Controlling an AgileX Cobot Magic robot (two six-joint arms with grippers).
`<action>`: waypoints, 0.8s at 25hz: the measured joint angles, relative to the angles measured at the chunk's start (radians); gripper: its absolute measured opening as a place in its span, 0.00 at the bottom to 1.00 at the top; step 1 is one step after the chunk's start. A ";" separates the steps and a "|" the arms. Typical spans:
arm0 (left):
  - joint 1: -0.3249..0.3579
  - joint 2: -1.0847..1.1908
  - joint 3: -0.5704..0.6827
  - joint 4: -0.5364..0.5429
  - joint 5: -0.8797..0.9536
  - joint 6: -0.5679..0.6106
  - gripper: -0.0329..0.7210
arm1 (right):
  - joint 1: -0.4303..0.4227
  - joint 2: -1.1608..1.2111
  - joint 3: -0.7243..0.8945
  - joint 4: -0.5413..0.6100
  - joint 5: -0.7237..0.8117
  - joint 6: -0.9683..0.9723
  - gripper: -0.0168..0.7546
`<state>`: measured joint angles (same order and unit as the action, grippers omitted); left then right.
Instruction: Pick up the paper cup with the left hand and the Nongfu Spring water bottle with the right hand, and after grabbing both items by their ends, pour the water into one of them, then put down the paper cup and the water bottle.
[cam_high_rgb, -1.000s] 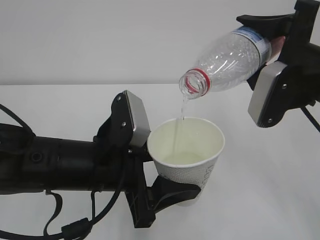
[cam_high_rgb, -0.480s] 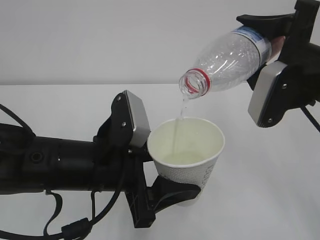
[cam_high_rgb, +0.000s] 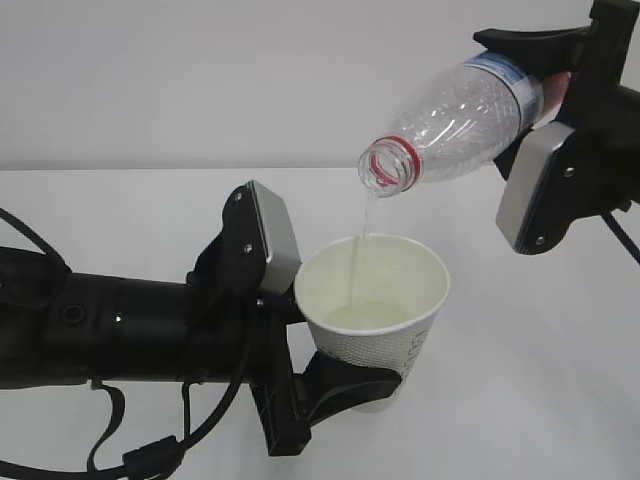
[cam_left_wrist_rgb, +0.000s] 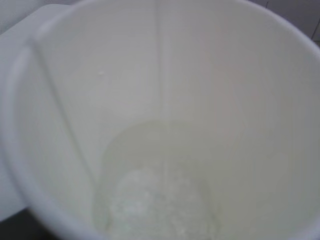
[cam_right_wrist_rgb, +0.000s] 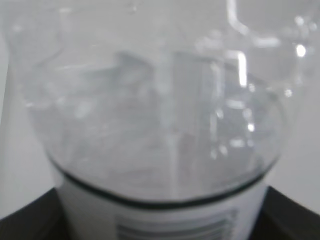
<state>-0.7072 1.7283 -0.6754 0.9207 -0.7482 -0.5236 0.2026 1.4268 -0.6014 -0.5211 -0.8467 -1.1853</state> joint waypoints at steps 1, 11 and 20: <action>0.000 0.000 0.000 0.000 0.000 0.000 0.76 | 0.000 0.000 0.000 0.000 0.000 0.000 0.69; 0.000 0.000 0.000 0.000 0.000 0.000 0.76 | 0.000 0.000 0.000 0.000 0.000 -0.004 0.69; 0.000 0.000 0.000 0.043 0.000 0.000 0.76 | 0.000 0.000 0.000 0.000 0.000 -0.004 0.69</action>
<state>-0.7072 1.7283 -0.6754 0.9637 -0.7482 -0.5236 0.2026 1.4268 -0.6014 -0.5211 -0.8467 -1.1892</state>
